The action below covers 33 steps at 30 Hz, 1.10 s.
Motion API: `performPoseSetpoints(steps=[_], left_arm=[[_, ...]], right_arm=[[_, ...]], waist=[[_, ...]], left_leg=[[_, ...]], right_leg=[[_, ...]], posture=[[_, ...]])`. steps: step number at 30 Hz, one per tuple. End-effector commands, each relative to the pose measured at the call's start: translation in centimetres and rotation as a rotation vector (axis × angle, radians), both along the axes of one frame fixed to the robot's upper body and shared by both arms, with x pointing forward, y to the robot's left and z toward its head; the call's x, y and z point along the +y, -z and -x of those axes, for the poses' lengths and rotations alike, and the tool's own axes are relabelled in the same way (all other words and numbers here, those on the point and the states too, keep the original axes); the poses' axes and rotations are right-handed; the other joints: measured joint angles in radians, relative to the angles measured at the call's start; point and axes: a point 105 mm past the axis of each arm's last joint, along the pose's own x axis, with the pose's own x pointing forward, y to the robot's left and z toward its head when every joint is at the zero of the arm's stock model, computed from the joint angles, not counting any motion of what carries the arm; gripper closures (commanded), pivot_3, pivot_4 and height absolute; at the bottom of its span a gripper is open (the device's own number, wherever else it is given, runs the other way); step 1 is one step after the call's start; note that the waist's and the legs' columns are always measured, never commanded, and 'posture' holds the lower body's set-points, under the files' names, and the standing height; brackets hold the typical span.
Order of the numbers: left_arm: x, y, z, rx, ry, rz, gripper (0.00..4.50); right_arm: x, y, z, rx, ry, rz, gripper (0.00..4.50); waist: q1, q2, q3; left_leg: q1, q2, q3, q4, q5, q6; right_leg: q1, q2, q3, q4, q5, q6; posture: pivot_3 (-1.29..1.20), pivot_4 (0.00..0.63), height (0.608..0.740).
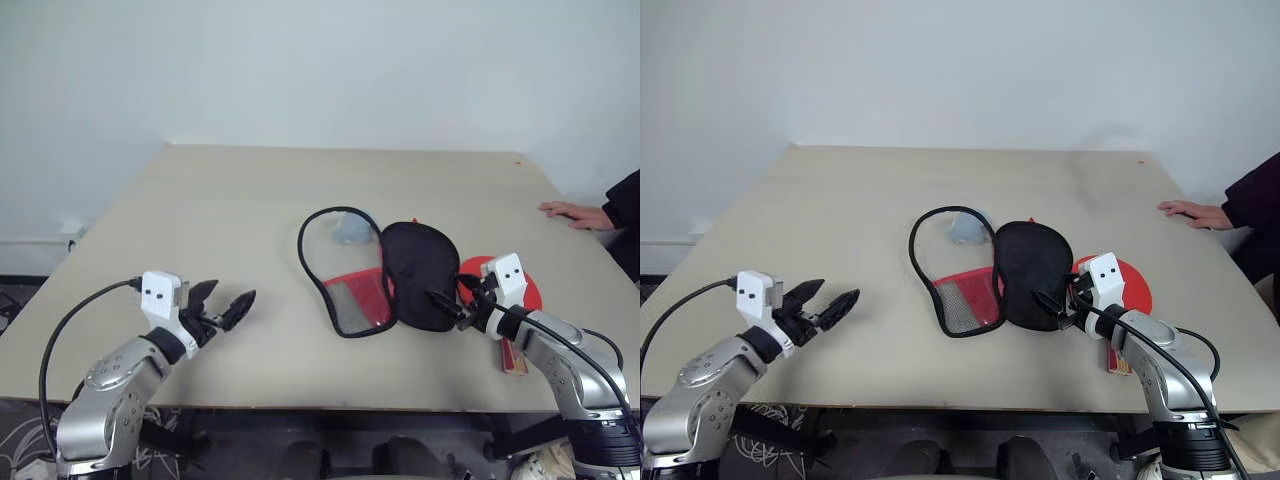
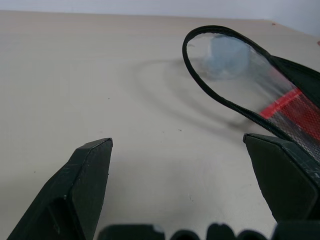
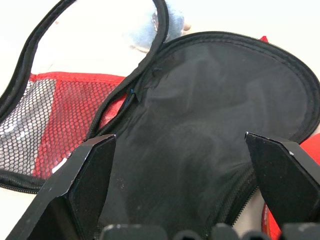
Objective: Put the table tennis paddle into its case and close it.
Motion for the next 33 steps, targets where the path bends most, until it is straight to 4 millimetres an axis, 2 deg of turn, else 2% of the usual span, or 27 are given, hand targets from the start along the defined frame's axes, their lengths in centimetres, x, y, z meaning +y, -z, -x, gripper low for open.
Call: performPoseSetpoints(steps=[1, 9, 17, 21, 33], left_arm=[[-0.7, -1.3, -0.2, -0.052, 0.025, -0.01, 0.0], [-0.8, -1.5, -0.7, -0.057, 0.057, -0.021, 0.0], [-2.5, -1.3, -1.5, -0.065, 0.132, -0.006, 0.0], [-2.8, -0.9, -1.8, -0.056, 0.151, -0.014, 0.0], [-3.1, -0.3, -1.8, -0.027, 0.228, -0.029, 0.0]], right_arm=[[0.3, -1.5, -0.6, -0.059, -0.011, -0.011, 0.04], [0.5, -1.2, -0.5, -0.056, -0.005, -0.024, 0.04], [-0.5, -2.1, -0.9, -0.086, 0.019, -0.023, 0.04], [-1.2, -2.3, -1.0, -0.09, 0.041, -0.015, 0.04], [-1.4, -3.5, -0.8, -0.095, 0.045, -0.028, 0.04]], waist=[[0.0, 0.0, 0.0], [0.0, 0.0, 0.0], [0.0, 0.0, 0.0], [0.0, 0.0, 0.0], [0.0, 0.0, 0.0]], left_leg=[[0.0, 0.0, 0.0, 0.0, 0.0, 0.0], [0.0, 0.0, 0.0, 0.0, 0.0, 0.0], [0.0, 0.0, 0.0, 0.0, 0.0, 0.0], [0.0, 0.0, 0.0, 0.0, 0.0, 0.0], [0.0, 0.0, 0.0, 0.0, 0.0, 0.0]], right_leg=[[0.0, 0.0, 0.0, 0.0, 0.0, 0.0], [0.0, 0.0, 0.0, 0.0, 0.0, -0.001], [0.0, 0.0, 0.0, 0.0, 0.001, -0.001], [0.0, 0.001, 0.0, 0.0, 0.001, -0.001], [0.0, 0.001, 0.001, 0.0, 0.0, 0.001]], posture=[[0.0, 0.0, 0.729], [0.0, 0.0, 0.729], [0.0, 0.0, 0.729], [0.0, 0.0, 0.729], [0.0, 0.0, 0.729]])
